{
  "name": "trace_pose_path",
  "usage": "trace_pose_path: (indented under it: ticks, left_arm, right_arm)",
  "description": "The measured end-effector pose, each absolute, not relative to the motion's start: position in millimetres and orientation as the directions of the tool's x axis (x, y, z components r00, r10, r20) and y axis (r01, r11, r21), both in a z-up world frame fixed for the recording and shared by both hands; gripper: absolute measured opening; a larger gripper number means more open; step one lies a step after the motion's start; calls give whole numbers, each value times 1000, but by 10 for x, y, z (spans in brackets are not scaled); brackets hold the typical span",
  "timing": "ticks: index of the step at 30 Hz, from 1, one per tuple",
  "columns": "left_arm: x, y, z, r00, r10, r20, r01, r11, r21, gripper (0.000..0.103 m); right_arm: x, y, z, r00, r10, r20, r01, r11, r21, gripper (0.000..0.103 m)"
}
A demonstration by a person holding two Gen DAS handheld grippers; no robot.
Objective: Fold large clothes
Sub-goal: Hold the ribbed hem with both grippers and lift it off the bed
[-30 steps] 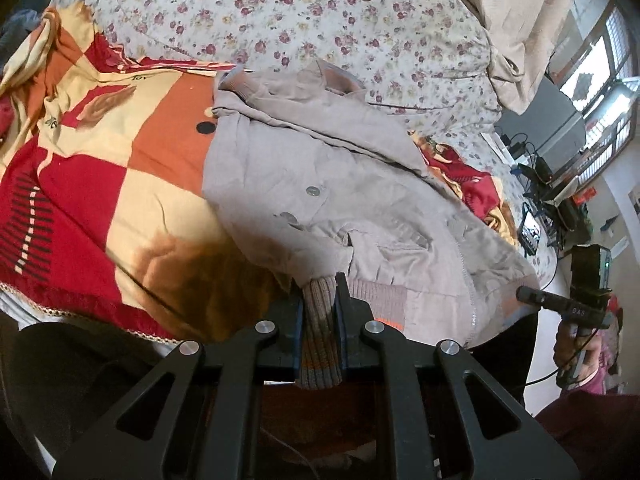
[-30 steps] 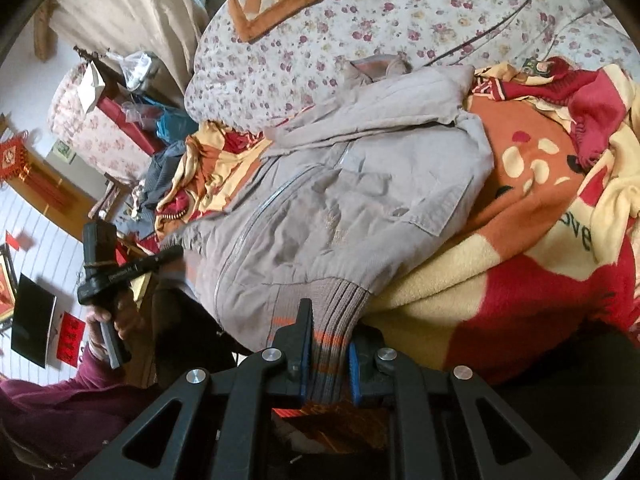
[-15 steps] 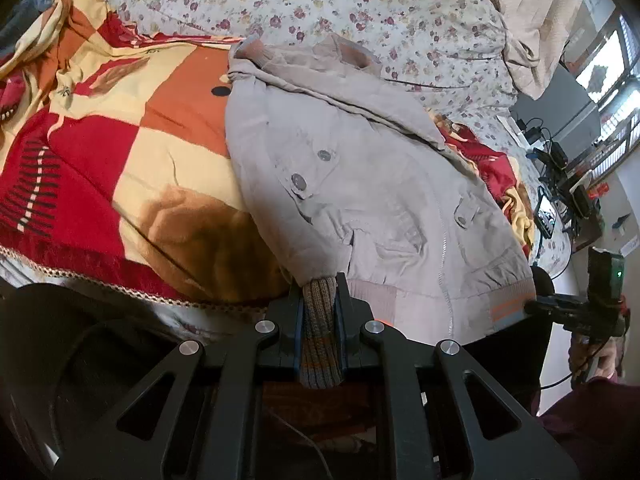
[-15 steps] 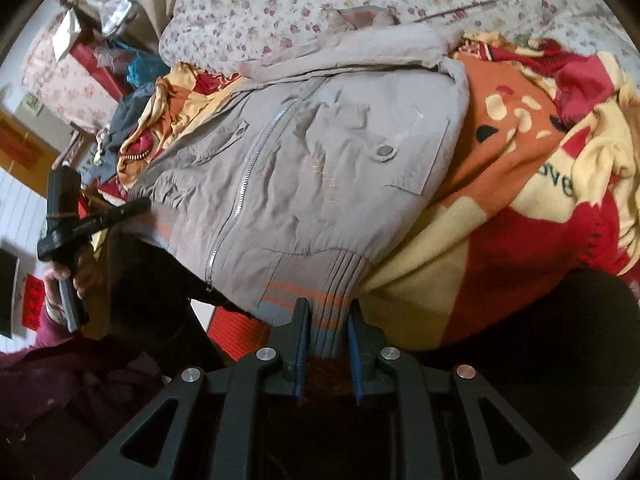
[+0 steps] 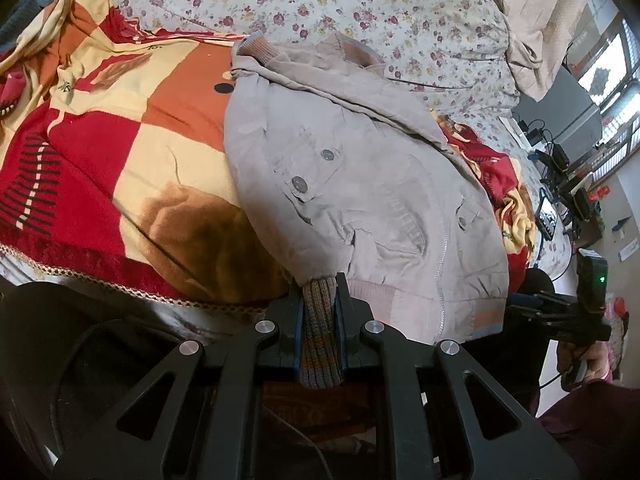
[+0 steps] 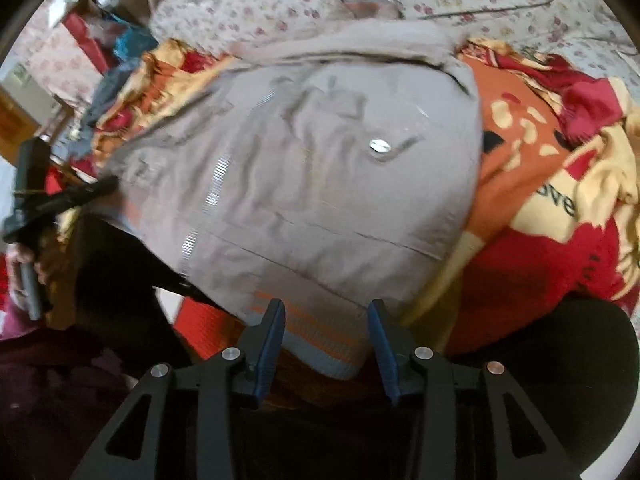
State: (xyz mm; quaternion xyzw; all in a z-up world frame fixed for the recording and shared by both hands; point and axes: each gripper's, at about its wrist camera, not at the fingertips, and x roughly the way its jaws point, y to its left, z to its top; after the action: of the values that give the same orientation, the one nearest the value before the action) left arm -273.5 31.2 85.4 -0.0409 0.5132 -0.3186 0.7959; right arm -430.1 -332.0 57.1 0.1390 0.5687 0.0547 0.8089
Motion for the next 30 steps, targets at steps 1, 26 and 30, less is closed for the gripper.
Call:
trace_pose_path:
  ticks: [1, 26, 30]
  left_arm:
    - [-2739, 316, 852, 270, -549, -791, 465, 793, -392, 11]
    - [-2706, 405, 822, 263, -551, -792, 437, 800, -411, 11]
    - [-2682, 430, 785, 251, -548, -798, 425, 803, -418, 11]
  right_arm:
    - [-4317, -3353, 528, 331, 236, -914, 82, 957, 277, 41]
    - [-4244, -3219, 320, 303, 366, -880, 118, 902, 416, 43]
    - [-4219, -3389, 69, 287, 385, -877, 204, 870, 448, 46]
